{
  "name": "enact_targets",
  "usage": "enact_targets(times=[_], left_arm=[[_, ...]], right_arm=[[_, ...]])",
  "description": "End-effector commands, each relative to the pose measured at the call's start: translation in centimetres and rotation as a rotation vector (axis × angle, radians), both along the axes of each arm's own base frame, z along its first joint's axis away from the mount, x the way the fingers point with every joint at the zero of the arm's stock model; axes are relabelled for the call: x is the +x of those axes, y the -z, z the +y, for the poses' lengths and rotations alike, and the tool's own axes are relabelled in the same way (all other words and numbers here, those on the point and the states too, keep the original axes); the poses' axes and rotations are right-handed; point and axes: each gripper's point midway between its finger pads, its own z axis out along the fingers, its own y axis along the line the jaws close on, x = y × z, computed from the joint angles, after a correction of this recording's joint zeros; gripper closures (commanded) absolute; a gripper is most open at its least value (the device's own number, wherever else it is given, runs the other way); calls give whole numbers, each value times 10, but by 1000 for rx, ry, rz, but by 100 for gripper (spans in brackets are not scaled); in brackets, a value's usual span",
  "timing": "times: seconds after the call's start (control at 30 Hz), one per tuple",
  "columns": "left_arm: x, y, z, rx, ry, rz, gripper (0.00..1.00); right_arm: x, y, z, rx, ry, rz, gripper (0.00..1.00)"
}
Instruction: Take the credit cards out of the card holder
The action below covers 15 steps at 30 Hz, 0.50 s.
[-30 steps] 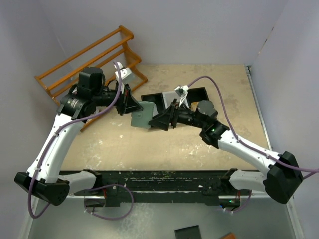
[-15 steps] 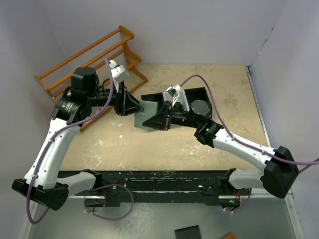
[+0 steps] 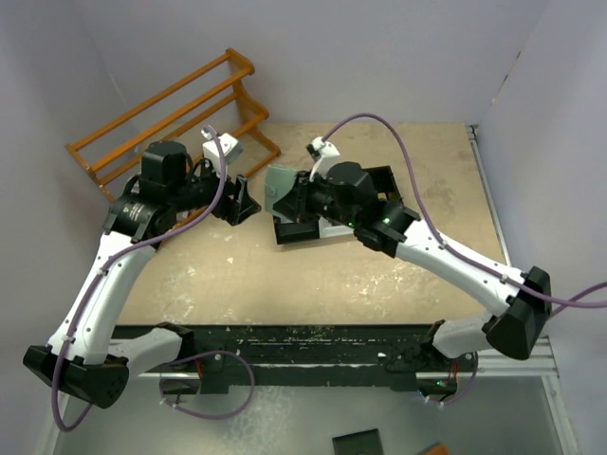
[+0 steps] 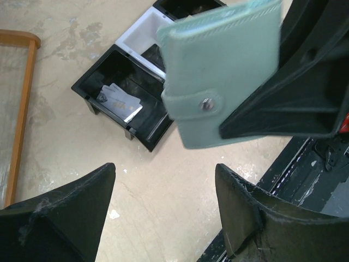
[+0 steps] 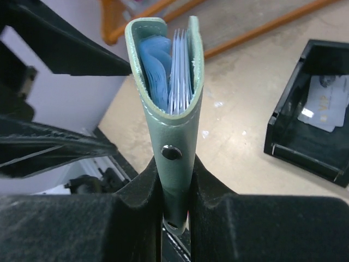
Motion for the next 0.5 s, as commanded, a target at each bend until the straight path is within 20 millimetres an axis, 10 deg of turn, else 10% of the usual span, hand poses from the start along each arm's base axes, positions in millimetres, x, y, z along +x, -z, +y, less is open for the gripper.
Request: enact_targets(times=[0.0, 0.47], left_arm=[[-1, -16, 0, -23, -5, -52, 24], [-1, -4, -10, -66, 18, 28, 22]], right_arm=[[9, 13, -4, -172, 114, 2, 100], [-12, -11, 42, -126, 31, -27, 100]])
